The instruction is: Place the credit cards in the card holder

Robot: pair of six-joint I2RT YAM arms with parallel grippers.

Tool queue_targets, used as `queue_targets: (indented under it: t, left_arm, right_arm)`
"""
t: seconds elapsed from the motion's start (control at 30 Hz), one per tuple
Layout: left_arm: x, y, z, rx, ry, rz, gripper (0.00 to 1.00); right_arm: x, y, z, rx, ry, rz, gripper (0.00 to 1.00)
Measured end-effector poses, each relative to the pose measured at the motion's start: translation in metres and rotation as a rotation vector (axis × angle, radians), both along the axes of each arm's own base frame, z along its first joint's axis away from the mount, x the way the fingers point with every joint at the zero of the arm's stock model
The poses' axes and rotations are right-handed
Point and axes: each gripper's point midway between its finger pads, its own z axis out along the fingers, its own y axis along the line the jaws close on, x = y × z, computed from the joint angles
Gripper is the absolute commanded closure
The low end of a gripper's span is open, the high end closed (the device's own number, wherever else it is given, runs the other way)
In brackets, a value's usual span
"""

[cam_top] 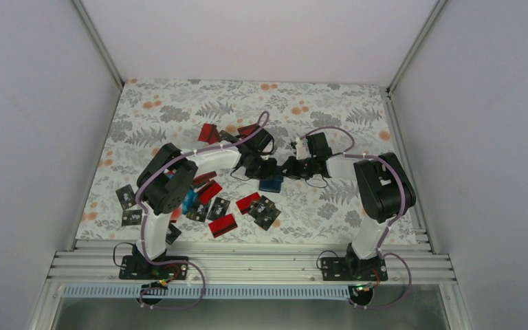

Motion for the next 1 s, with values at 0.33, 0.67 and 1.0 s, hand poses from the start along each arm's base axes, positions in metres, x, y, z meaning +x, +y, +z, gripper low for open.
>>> queue_targets:
  t: [0.33, 0.67, 1.0]
  left_arm:
    - [0.004, 0.005, 0.0, 0.003, -0.008, -0.012, 0.98]
    - [0.009, 0.009, -0.005, -0.044, 0.061, -0.034, 0.98]
    - [0.014, 0.007, -0.008, -0.054, 0.182, -0.055, 0.98]
  right_arm:
    - [0.003, 0.002, 0.0, 0.008, -0.005, 0.004, 0.96]
    - [0.004, 0.003, 0.0, 0.013, -0.012, 0.005, 0.96]
    - [0.006, 0.002, 0.0, 0.012, -0.021, 0.002, 0.96]
